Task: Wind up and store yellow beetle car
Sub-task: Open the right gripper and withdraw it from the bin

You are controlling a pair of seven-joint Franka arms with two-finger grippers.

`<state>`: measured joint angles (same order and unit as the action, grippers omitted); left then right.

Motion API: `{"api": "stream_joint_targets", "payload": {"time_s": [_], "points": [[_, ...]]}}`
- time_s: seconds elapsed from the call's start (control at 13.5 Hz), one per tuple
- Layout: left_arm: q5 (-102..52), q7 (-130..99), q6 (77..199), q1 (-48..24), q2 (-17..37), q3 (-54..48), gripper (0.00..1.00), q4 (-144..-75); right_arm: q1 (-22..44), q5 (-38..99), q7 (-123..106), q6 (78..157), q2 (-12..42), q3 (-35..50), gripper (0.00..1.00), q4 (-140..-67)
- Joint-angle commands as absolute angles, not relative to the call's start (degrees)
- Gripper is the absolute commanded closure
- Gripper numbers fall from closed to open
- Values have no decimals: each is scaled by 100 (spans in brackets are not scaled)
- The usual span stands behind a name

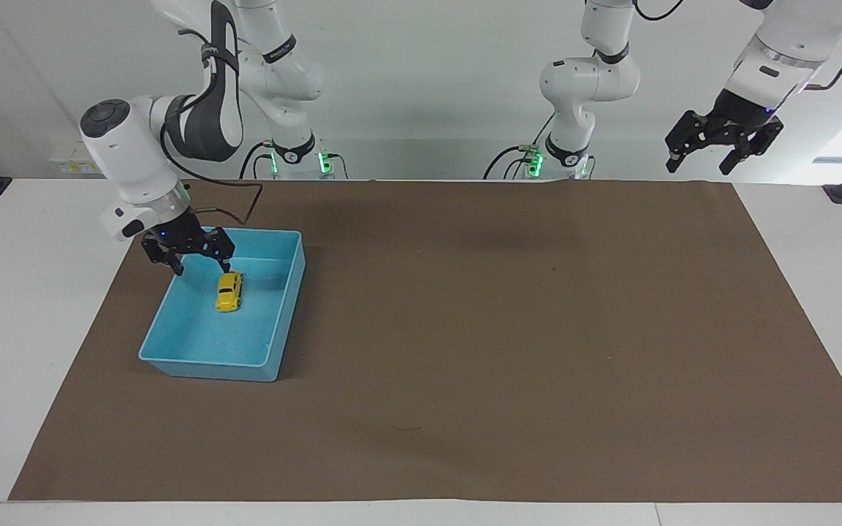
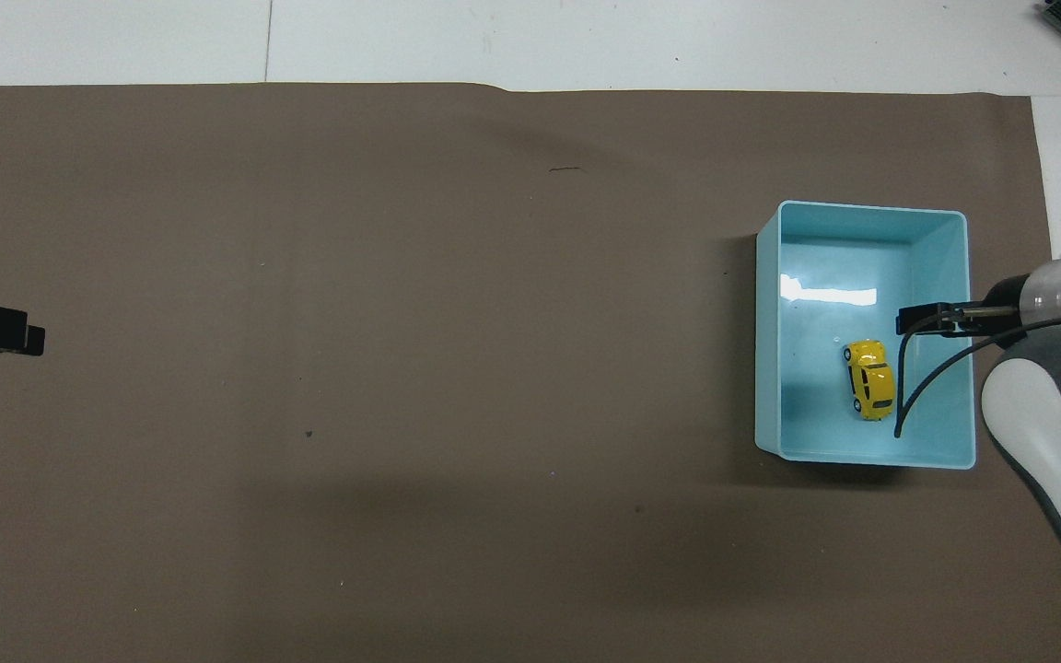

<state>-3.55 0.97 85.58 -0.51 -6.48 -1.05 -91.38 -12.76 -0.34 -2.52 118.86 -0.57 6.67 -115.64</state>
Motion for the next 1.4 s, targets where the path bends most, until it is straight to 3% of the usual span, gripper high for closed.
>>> {"api": "stream_joint_targets", "payload": {"time_s": [0.0, 0.37, 0.89, 1.33], "points": [[-272, 114, 8481, 9, -686, -141, 0, -9158, -1011, -343, 771, 11085, -35, 712, 0, -10996], [-272, 114, 8481, 9, -686, -141, 0, -9158, -993, 51, 1055, 10225, -492, 826, 0, -10751], [-272, 114, 8481, 9, -686, -141, 0, -9158, -993, 193, 1309, 8641, -387, 835, 0, -9484], [-272, 114, 8481, 9, -686, -141, 0, -9158, -853, 123, 1371, 8789, -246, 835, 0, -9360]]}}
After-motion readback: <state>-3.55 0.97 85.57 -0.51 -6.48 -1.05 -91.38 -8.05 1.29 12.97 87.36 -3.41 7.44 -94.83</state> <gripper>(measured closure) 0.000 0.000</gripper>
